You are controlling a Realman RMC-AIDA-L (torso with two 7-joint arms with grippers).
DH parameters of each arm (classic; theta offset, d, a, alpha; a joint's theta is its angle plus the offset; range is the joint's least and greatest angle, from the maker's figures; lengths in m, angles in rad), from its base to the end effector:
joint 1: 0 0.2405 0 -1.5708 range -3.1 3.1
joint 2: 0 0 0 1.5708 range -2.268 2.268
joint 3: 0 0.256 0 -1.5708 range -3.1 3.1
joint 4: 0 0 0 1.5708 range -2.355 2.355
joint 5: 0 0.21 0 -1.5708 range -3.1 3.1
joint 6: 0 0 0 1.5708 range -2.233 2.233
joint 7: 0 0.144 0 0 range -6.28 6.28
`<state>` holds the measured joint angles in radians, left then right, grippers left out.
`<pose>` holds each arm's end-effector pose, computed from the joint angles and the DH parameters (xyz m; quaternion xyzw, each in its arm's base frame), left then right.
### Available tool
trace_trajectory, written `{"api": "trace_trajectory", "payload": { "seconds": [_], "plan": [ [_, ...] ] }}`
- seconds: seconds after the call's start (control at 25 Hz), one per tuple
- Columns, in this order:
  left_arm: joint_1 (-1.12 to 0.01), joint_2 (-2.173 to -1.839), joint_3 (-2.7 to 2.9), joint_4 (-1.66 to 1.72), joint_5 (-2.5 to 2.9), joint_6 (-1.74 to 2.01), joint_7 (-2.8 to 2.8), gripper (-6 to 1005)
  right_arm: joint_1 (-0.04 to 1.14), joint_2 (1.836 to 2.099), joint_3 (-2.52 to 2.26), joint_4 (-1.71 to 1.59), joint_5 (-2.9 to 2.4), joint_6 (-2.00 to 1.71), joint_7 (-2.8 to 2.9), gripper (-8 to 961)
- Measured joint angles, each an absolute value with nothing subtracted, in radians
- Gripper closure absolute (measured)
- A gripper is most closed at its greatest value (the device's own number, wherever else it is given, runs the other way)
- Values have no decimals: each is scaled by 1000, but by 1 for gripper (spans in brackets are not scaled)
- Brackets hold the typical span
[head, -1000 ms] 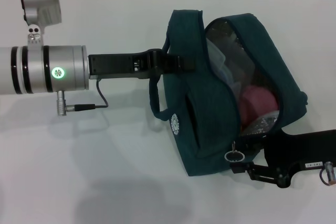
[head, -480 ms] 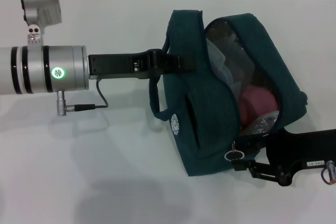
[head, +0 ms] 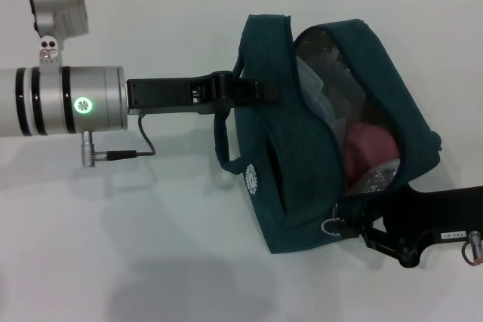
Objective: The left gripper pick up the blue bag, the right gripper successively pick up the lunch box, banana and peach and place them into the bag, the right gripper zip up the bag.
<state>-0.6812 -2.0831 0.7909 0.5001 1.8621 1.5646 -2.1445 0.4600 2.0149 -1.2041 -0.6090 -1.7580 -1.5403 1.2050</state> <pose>-0.2020 0.3479 -0.0312 0.7981 0.5209 0.2954 0.0675 0.2607 0.2906 -0.0382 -0.9765 0.1022 0.1889 0.0166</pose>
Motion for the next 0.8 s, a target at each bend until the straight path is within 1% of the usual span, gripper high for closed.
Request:
{"api": "trace_trajectory", "payload": {
  "seconds": [0.16, 0.36, 0.52, 0.72, 0.8],
  "plan": [
    [-679, -2084, 791, 500, 1862, 1565, -2145, 936, 461, 2016, -1205, -609, -1758, -1538, 1203, 907],
    [-665, -2085, 792, 500, 1862, 1565, -2145, 936, 453, 2015, -1206, -629, -1753, -1546, 1203, 951],
    [-655, -2085, 792, 500, 1862, 1565, -2145, 935, 405, 2016, -1211, -725, -1752, -1567, 1209, 951],
    [-641, -2085, 790, 499, 1855, 1556, -2142, 935, 390, 2015, -1199, -772, -1749, -1610, 1221, 951],
    [-634, -2085, 790, 498, 1848, 1544, -2138, 902, 386, 2015, -1195, -788, -1743, -1618, 1222, 951]
  ]
}}
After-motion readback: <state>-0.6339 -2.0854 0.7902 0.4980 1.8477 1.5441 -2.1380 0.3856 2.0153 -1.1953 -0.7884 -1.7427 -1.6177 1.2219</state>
